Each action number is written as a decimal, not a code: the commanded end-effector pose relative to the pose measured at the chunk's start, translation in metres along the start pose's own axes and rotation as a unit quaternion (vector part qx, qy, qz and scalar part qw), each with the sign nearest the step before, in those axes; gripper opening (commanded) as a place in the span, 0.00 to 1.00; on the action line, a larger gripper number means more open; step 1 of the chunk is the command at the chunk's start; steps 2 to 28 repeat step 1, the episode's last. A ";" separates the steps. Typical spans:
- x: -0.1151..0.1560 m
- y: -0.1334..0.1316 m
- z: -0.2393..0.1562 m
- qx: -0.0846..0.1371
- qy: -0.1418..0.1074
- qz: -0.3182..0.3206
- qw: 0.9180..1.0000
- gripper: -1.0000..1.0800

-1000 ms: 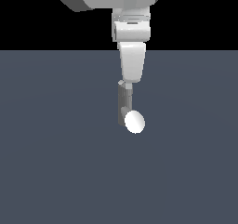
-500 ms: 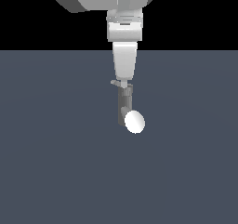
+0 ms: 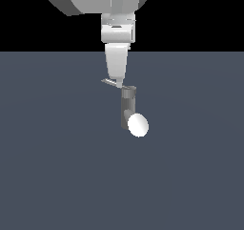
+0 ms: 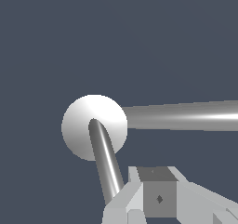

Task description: Turn on the faucet by rotating a designated handle.

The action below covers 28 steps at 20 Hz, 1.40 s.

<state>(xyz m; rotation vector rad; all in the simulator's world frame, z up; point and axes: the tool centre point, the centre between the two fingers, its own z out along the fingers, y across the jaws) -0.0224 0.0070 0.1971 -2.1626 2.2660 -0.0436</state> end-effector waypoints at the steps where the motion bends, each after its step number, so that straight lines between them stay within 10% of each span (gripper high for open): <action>1: -0.049 0.006 0.014 -0.012 -0.007 -0.039 0.999 0.00; 28: -0.049 0.006 0.014 -0.012 -0.007 -0.039 0.999 0.00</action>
